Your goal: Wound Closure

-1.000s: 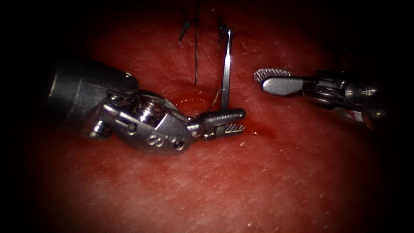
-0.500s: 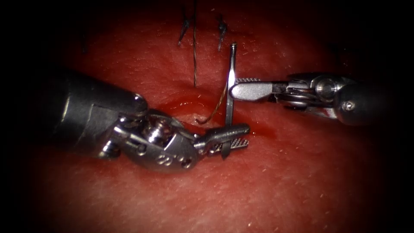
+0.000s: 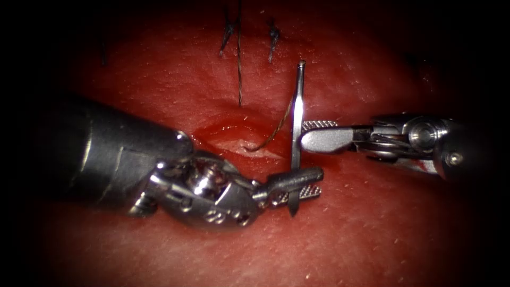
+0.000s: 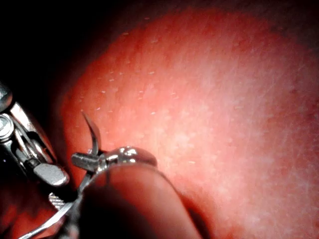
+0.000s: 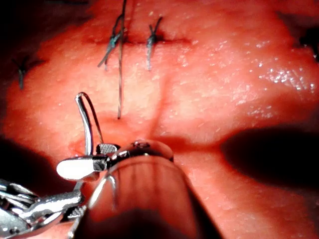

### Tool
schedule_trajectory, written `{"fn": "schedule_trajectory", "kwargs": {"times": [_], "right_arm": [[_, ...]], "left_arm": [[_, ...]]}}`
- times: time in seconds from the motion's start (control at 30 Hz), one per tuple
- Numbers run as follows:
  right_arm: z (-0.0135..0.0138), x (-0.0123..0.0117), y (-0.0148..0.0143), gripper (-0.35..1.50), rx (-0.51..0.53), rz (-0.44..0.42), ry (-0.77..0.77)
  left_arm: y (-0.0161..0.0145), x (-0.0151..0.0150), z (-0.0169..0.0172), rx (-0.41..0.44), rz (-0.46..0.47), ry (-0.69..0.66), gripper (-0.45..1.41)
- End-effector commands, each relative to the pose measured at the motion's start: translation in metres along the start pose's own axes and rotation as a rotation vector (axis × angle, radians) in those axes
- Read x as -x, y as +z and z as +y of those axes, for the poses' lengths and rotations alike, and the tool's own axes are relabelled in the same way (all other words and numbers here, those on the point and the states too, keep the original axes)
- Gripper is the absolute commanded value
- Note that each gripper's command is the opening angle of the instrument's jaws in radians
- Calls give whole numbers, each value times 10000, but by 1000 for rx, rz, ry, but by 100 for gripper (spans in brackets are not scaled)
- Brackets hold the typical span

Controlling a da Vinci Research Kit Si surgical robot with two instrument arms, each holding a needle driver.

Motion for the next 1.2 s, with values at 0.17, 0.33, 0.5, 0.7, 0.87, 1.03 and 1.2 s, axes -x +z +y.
{"fn": "schedule_trajectory", "kwargs": {"times": [0.17,0.33,0.5,0.7,0.87,1.03,1.2], "right_arm": [[6,5,15,96,-5,-2,3],[4,0,18,89,1,-9,14],[6,-4,25,81,52,-12,16],[9,-8,31,67,74,-6,16],[10,-7,32,-35,117,-15,14],[15,-15,23,-35,217,-5,15],[27,-28,12,-35,211,56,-71]], "left_arm": [[4,-5,-5,-8,-2,0,-32],[6,-6,-6,-13,2,8,-32],[7,-5,-6,-18,5,14,-32],[7,-5,-7,-18,4,14,-32],[6,-5,-6,-21,5,20,-30],[6,-6,-4,-44,12,-27,32],[-1,-5,-5,-95,53,-336,68]]}}
